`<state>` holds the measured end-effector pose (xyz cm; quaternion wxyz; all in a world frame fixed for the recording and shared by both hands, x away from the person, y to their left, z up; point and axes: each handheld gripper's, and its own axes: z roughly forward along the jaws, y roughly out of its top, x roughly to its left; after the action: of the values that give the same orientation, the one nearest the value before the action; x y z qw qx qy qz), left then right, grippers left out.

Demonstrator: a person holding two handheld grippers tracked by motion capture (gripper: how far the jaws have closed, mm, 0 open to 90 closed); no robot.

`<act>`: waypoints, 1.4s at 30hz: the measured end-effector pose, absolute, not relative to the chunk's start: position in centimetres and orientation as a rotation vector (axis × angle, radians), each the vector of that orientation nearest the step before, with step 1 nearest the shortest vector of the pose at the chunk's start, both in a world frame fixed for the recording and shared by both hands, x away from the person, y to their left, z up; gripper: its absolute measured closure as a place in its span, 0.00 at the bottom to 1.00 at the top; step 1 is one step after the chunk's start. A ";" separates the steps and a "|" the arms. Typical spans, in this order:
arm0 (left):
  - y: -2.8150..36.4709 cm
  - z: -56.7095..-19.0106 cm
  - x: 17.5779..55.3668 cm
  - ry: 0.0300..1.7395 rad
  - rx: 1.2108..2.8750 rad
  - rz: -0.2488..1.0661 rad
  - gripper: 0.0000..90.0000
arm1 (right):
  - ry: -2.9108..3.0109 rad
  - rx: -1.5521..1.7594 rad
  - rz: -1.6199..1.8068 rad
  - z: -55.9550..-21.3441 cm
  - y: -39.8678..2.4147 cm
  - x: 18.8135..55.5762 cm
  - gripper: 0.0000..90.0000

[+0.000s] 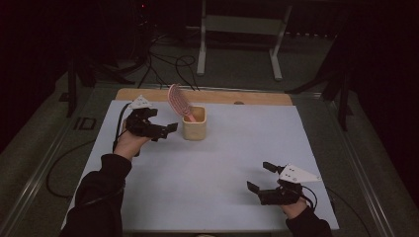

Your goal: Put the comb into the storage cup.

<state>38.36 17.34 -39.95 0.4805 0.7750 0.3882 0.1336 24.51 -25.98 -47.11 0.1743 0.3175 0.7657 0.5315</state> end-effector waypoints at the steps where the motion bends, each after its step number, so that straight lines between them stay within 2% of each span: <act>1: 17.4 -40.1 38.2 0.948 1.897 0.327 0.00 | 2.172 0.899 1.511 -47.1 -26.0 24.5 0.10; 42: 20.2 -45.2 29.8 0.888 1.929 0.249 0.00 | 2.175 0.888 1.510 -47.2 -26.0 24.6 0.10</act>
<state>29.76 20.19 -45.19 0.4808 0.7911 0.3641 0.1021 24.57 -25.98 -47.22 0.1735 0.3130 0.7671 0.5325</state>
